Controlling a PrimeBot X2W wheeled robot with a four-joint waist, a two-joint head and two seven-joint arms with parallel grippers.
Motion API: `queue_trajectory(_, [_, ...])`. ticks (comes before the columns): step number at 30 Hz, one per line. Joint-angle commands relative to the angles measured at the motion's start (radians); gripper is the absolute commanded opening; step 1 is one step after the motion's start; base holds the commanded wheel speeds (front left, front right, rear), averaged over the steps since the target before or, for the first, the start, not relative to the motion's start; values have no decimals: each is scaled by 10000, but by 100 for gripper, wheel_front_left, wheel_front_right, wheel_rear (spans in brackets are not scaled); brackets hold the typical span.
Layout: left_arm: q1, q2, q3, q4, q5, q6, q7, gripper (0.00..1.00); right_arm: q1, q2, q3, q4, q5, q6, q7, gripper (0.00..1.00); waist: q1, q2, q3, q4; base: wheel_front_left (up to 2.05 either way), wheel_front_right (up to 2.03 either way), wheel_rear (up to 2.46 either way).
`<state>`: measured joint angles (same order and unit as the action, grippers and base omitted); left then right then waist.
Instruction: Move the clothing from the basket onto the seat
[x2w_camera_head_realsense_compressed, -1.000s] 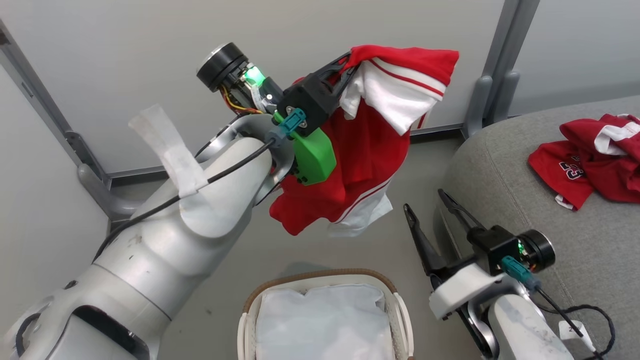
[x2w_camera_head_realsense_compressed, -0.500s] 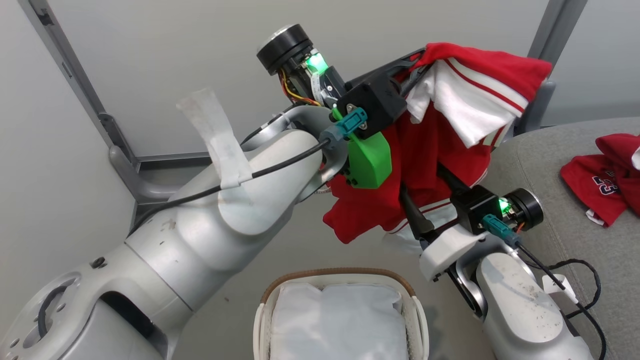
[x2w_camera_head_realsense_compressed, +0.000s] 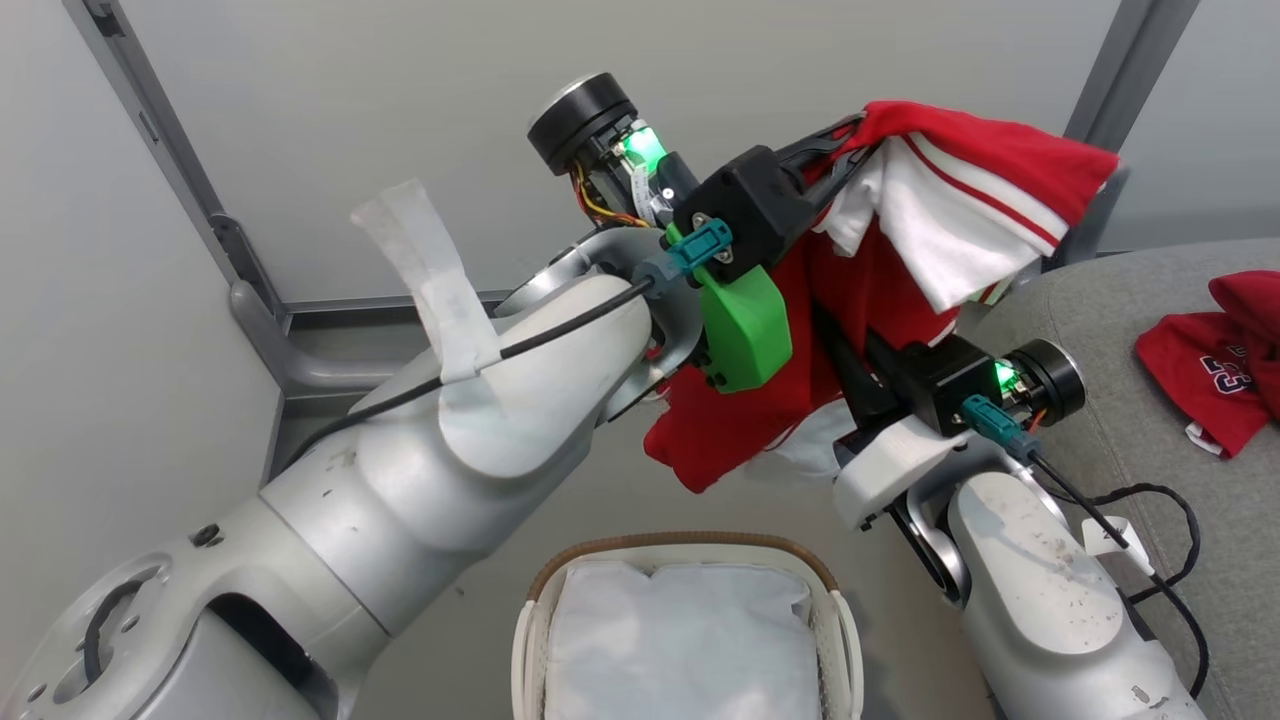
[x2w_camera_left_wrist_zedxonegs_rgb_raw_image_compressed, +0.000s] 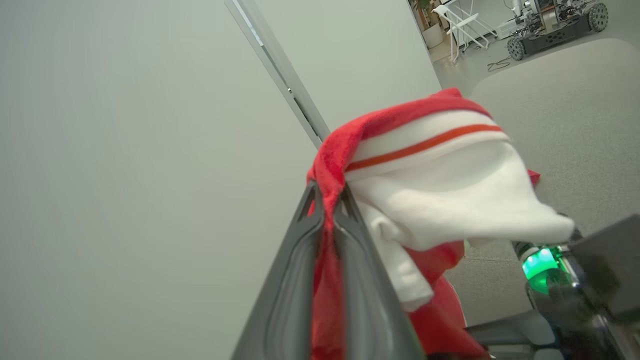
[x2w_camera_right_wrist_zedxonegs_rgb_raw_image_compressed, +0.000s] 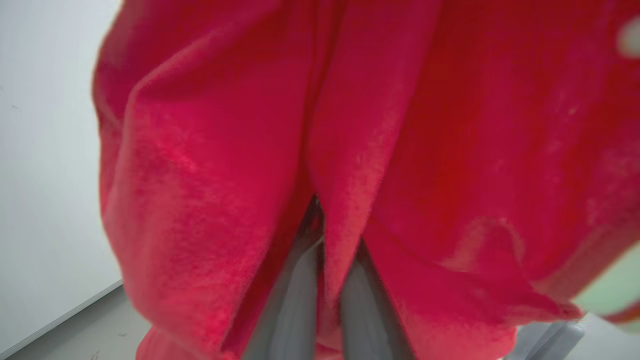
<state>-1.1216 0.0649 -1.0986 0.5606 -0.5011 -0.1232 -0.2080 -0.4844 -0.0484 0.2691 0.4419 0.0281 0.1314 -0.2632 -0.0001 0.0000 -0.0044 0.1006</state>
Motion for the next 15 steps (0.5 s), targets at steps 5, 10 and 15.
queue_trajectory(5, [349, 252, 211, 539, -298, 114, -138, 0, 201, -38, 55, -159, 43, -14, -21, 0, 1, 0, 35, -134, 0, 0, 0])
queue_trajectory(10, [728, 312, 377, 1133, -593, 140, -280, 86, 250, -37, 3, -407, 221, -14, -23, 0, 1, 0, 78, -255, 0, 0, 0])
queue_trajectory(15, [1385, 278, 677, 1377, -830, 317, -510, 100, 304, -37, -130, -695, 263, -14, -23, 0, 1, 0, 125, -309, 0, 0, 0])
